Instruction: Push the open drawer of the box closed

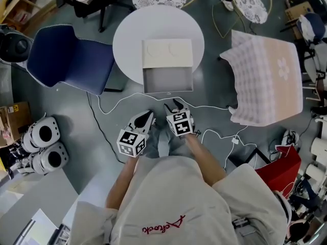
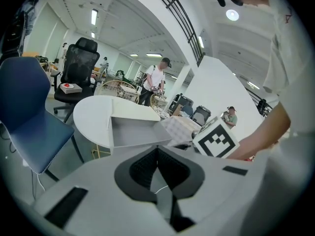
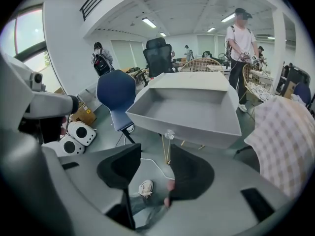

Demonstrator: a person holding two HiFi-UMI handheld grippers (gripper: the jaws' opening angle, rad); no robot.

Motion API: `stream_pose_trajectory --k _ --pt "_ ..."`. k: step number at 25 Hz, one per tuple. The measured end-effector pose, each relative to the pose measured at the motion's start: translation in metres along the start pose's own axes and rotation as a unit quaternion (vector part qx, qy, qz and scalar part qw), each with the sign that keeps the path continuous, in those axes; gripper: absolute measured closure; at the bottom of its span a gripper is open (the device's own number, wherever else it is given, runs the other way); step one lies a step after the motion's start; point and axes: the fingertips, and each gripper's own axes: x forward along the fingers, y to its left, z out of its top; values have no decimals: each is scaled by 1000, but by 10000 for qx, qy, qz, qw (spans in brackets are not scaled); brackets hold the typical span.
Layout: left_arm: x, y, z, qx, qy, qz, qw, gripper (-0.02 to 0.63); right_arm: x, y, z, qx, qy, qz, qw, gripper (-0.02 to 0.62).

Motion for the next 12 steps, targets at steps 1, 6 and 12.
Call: stream_pose_trajectory --k 1,6,12 --pt "-1 1 -1 -10 17 5 10000 594 4 -1 0 32 30 -11 10000 399" --pt "-8 5 -5 -56 60 41 10000 594 24 -10 9 113 118 -131 9998 399" --pt "-13 11 -9 -115 113 113 9998 594 39 -15 13 186 254 -133 9994 411"
